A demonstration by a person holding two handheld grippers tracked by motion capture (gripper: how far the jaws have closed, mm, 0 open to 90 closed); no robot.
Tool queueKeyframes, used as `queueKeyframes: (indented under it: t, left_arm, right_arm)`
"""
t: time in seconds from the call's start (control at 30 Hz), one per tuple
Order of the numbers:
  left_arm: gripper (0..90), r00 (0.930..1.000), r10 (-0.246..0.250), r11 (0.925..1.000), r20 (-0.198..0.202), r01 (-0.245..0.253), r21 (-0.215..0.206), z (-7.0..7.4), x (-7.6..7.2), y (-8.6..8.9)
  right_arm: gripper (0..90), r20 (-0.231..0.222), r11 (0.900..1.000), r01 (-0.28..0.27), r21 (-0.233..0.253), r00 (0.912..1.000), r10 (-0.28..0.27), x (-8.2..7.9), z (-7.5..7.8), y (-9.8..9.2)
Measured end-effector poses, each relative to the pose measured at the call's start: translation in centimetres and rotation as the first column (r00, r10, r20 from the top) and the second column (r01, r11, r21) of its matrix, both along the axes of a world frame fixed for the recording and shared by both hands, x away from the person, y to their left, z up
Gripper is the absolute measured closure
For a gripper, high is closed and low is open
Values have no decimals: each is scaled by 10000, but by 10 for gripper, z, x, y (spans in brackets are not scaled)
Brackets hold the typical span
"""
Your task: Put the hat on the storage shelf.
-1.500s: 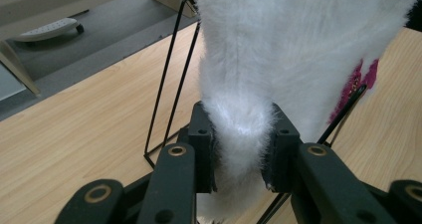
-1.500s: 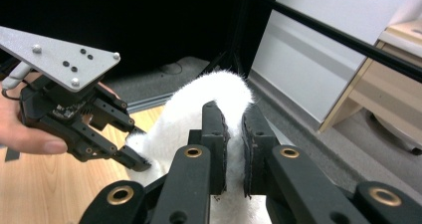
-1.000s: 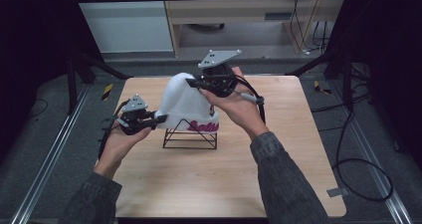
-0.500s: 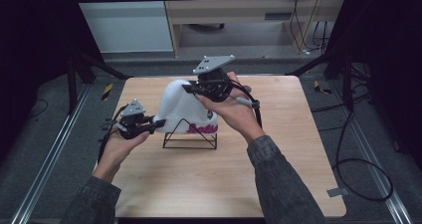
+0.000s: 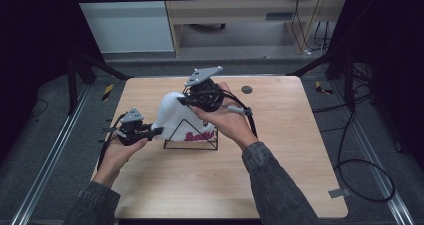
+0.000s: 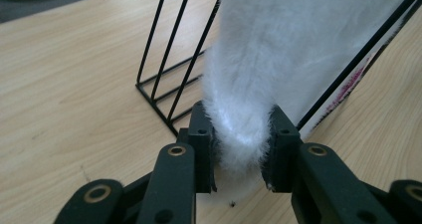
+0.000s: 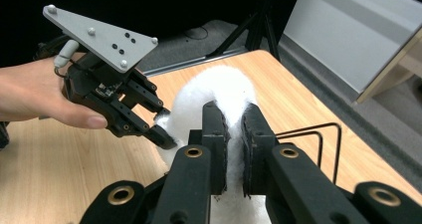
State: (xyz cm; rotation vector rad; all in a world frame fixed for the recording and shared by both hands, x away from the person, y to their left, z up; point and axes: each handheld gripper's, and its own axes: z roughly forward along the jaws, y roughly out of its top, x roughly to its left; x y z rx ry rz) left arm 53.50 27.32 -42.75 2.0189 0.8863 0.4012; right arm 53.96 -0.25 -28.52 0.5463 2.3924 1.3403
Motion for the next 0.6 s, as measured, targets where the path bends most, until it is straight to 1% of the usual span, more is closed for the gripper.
queueKeyframes:
  t: [0.03, 0.1, 0.27, 0.33, 0.37, 0.43, 0.5, 0.53, 0.57, 0.6]
  left_arm:
    - [702, 10000, -10, 10000, -72, 10, -10, -2, 0, 1]
    - [694, 9999, -72, 10000, -144, 72, 17, -6, -1, 2]
    - [663, 9996, 12, 10000, -281, -13, -5, -13, -2, 6]
    - [640, 9996, -27, 10000, -274, 27, -4, -14, -4, 7]
    - [632, 9998, -15, 10000, -201, 17, 71, -13, -5, 8]
    - [601, 9998, 71, 10000, -171, -70, 49, -12, -7, 11]
    - [594, 9998, 157, 9998, -116, -155, 109, -9, -9, 15]
    - [590, 9997, 234, 9997, -30, -234, 57, -8, -9, 18]
    - [587, 9995, 315, 9994, 0, -315, -120, -6, -10, 21]
    - [583, 9994, 344, 9993, 51, -343, -125, -5, -10, 22]
  right_arm:
    - [836, -80, 10000, -9, 19, 10000, 9, 0, -2, 1]
    - [836, -96, 10000, -77, -22, 9999, 77, 0, -5, 4]
    - [837, -214, 9999, -158, -27, 9996, 157, 1, -9, 9]
    - [836, -206, 9999, -112, -17, 9997, 111, 1, -11, 9]
    - [836, -190, 9999, -121, -68, 9997, 120, 2, -12, 9]
    - [836, -229, 10000, -33, -89, 9997, 31, 3, -13, 9]
    - [837, -281, 9998, -11, -199, 9996, 6, 4, -15, 9]
    - [837, -318, 9998, -1, -218, 9995, -6, 4, -16, 9]
    - [837, -314, 9997, -43, -253, 9995, 35, 5, -17, 10]
    - [837, -320, 9994, -39, -350, 9995, 28, 5, -17, 11]
